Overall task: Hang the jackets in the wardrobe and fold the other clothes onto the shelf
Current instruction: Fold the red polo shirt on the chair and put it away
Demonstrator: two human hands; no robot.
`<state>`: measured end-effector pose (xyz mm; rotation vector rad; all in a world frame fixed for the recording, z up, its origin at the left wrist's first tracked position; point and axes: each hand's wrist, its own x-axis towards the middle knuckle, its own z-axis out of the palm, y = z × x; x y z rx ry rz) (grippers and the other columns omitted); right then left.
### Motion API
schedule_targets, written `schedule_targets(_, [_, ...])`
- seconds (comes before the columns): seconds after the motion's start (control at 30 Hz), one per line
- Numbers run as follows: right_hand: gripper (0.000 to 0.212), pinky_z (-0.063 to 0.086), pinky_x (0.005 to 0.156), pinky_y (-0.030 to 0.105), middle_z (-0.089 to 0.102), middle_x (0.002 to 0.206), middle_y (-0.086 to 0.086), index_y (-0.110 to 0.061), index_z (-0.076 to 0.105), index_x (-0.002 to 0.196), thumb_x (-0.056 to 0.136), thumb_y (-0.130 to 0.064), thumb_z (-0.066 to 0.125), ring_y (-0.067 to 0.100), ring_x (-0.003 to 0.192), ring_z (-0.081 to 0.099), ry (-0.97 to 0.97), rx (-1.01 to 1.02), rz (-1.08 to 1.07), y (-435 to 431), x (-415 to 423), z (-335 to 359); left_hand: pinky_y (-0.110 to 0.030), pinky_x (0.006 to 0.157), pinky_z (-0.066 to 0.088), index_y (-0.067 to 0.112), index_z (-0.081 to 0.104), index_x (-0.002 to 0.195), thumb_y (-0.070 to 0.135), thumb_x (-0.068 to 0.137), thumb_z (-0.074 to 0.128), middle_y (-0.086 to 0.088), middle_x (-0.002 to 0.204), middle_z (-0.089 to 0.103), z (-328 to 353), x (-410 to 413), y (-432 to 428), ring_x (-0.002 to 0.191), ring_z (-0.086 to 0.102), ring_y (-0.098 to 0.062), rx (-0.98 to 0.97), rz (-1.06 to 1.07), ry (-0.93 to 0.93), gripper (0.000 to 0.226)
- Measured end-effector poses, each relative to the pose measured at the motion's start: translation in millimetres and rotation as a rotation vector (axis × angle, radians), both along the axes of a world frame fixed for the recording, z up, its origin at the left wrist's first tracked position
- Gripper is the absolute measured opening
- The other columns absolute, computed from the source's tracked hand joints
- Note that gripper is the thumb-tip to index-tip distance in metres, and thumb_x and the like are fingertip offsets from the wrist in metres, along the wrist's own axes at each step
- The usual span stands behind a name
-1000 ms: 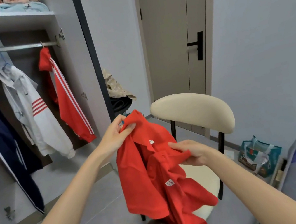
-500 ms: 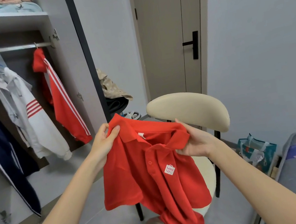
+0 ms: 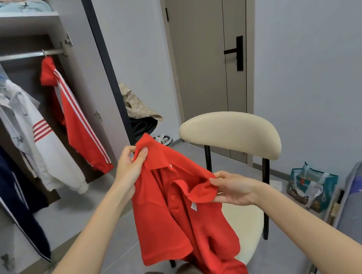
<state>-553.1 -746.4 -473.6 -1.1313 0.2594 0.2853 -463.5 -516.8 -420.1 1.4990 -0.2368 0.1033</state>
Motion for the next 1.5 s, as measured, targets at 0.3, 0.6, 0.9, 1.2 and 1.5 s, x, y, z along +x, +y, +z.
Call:
schedule_targets(0.3, [0.022,0.058,0.077,0.037,0.059,0.089,0.017,0.01,0.056,0.111,0.093,0.016,0.044,0.026,0.074,0.058,0.091,0.116,-0.081,12,6,-2,-0.013,0.056,0.05,0.019,0.053,0.088,0.026,0.094,0.061,0.006,0.076,0.063,-1,-2,2,0.058,0.062,0.003,-0.034,-0.002,0.01,0.012])
schedule_targets(0.6, [0.025,0.06,0.066,0.032,0.072,0.082,0.018,0.007,0.07,0.082,0.095,-0.007,0.055,0.024,0.068,0.073,0.032,0.458,-0.239,19,7,-10,-0.01,0.051,0.046,0.019,0.053,0.084,0.024,0.094,0.061,0.01,0.07,0.061,-6,4,10,0.055,0.059,0.005,-0.057,0.1,-0.002,0.014])
schedule_targets(0.9, [0.028,0.059,0.071,0.029,0.07,0.088,0.015,0.003,0.065,0.096,0.094,0.009,0.038,0.022,0.076,0.07,-0.204,0.706,-0.244,9,16,14,-0.014,0.052,0.05,0.018,0.052,0.085,0.027,0.094,0.061,0.012,0.062,0.066,-15,5,14,0.055,0.061,0.001,-0.07,0.046,0.033,0.016])
schedule_targets(1.2, [0.029,0.058,0.056,0.03,0.064,0.062,0.009,-0.002,0.058,0.068,0.07,0.016,0.036,0.022,0.057,0.067,0.018,0.505,-0.299,-2,13,18,-0.014,0.054,0.051,0.014,0.052,0.094,0.026,0.095,0.059,0.016,0.063,0.068,-18,3,27,0.056,0.063,0.004,0.013,0.031,-0.013,0.014])
schedule_targets(1.5, [0.021,0.057,0.086,0.041,0.063,0.071,0.013,-0.002,0.061,0.083,0.083,0.014,0.047,0.024,0.069,0.069,0.029,0.345,-0.051,12,12,20,-0.014,0.056,0.052,0.014,0.054,0.098,0.027,0.094,0.06,0.007,0.075,0.067,-18,0,27,0.058,0.064,0.005,0.042,0.037,-0.008,0.015])
